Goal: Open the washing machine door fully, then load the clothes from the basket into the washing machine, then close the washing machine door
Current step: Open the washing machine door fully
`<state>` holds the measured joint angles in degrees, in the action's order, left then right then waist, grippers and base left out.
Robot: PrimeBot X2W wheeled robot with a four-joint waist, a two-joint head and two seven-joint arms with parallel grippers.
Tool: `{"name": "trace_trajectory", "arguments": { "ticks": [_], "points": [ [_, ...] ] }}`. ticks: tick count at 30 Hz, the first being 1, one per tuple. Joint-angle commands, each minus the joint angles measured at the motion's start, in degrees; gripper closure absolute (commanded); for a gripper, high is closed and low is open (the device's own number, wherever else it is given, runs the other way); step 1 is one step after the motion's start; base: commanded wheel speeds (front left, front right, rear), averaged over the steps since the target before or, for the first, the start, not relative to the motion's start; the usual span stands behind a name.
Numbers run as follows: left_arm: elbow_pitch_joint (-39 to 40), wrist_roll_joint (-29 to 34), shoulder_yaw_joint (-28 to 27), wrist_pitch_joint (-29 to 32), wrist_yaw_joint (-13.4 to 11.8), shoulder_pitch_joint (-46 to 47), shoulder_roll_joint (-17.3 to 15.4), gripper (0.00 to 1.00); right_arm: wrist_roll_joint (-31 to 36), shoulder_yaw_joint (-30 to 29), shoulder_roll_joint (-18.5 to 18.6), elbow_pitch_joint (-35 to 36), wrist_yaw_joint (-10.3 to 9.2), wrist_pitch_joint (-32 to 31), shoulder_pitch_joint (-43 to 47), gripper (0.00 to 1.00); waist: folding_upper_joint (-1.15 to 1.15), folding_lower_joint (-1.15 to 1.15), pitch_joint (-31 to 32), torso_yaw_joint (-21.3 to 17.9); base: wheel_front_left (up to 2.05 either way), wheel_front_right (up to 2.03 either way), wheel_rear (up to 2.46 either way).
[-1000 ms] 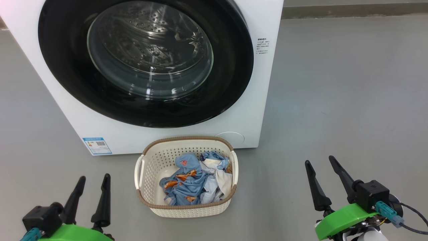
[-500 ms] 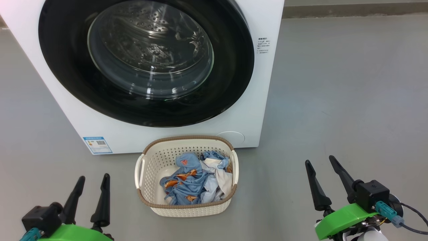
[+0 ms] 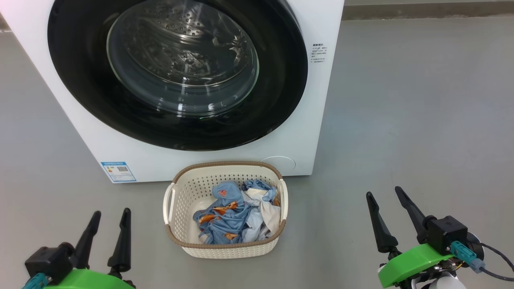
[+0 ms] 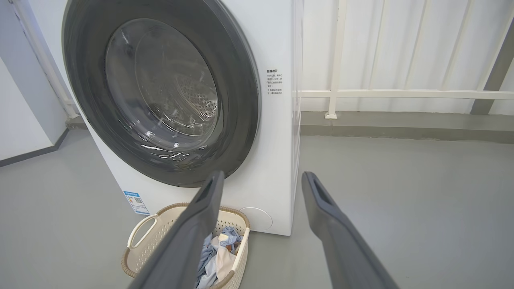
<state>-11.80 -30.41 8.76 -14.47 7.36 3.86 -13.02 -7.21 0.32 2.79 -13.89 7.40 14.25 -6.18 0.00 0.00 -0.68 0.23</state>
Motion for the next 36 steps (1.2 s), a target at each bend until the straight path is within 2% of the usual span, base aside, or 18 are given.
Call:
{"name": "trace_trajectory", "arguments": {
  "ticks": [1, 8, 17, 31, 36],
  "points": [
    [1.5, 0.4, -2.3, -0.5, 0.1, 2.2, -1.5, 0.0, -0.4, 1.5, 0.1, 1.5, 0.09, 0.7, -2.2, 0.0, 0.0, 0.0, -0.1, 0.0, 0.0, 0.0, 0.0],
    [1.0, -1.1, -3.2, -0.5, 0.1, 2.0, -0.6, 0.0, -0.4, 1.2, 0.1, 1.5, 0.09, 0.7, -2.4, 0.0, 0.0, 0.0, -0.6, 0.3, 0.0, 0.0, 0.0],
    [1.2, -2.1, -3.4, -0.5, 0.1, 2.3, -1.0, 0.0, -0.9, 0.3, 0.1, 1.3, 0.09, 0.7, -4.9, 0.0, 0.0, 0.0, -1.8, 1.1, 0.0, 0.0, 0.0],
    [5.9, -5.1, -3.6, -0.5, 0.1, 4.1, -5.2, 0.0, 1.2, -4.7, 0.1, 1.0, 0.09, 0.7, -14.1, 0.0, 0.0, 0.0, -8.7, 3.8, 0.0, 0.0, 0.0],
    [8.3, -6.2, -3.8, -0.5, 0.1, 4.8, -6.8, 0.0, -0.2, -6.0, 0.1, 0.8, 0.09, 0.7, -17.7, 0.0, 0.0, 0.0, -11.5, 4.7, 0.0, 0.0, 0.0]
  ]
}}
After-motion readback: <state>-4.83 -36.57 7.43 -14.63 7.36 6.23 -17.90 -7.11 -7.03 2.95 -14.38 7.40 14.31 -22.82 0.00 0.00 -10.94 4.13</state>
